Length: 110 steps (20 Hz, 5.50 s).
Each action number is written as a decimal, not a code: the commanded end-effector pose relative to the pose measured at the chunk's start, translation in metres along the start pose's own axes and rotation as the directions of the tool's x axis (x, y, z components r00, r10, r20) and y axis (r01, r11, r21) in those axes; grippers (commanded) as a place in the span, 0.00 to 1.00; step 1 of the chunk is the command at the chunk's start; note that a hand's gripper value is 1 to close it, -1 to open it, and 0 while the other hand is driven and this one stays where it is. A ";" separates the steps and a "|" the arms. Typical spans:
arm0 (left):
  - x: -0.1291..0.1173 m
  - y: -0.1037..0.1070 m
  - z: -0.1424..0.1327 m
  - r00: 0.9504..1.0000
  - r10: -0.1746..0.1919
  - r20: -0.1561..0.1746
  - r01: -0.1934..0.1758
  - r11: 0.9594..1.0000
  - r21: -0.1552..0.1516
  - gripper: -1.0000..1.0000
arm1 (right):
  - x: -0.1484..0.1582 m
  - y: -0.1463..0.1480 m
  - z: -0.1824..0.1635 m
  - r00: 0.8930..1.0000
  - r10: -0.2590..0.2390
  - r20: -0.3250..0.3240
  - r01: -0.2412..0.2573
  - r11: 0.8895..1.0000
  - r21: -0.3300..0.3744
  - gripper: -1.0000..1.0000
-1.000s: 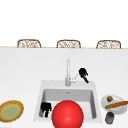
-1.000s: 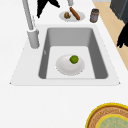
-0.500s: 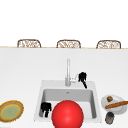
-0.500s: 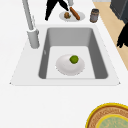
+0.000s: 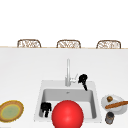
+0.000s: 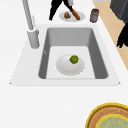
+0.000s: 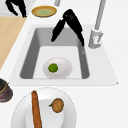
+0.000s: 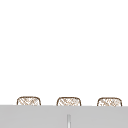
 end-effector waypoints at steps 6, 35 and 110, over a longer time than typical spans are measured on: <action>0.000 0.000 0.000 1.000 0.000 0.000 0.000 1.000 0.000 0.50 | -0.020 0.023 0.046 0.995 -0.045 0.086 0.054 0.993 -0.107 0.00; 0.000 0.000 0.000 1.000 0.000 0.000 0.000 1.000 0.000 0.50 | -0.072 0.093 0.237 0.975 -0.187 0.118 0.200 0.973 -0.113 0.00; 0.000 0.000 0.000 1.000 0.000 0.000 0.000 1.000 0.000 0.50 | -0.132 0.314 0.255 0.974 -0.139 0.179 0.152 0.987 -0.058 0.00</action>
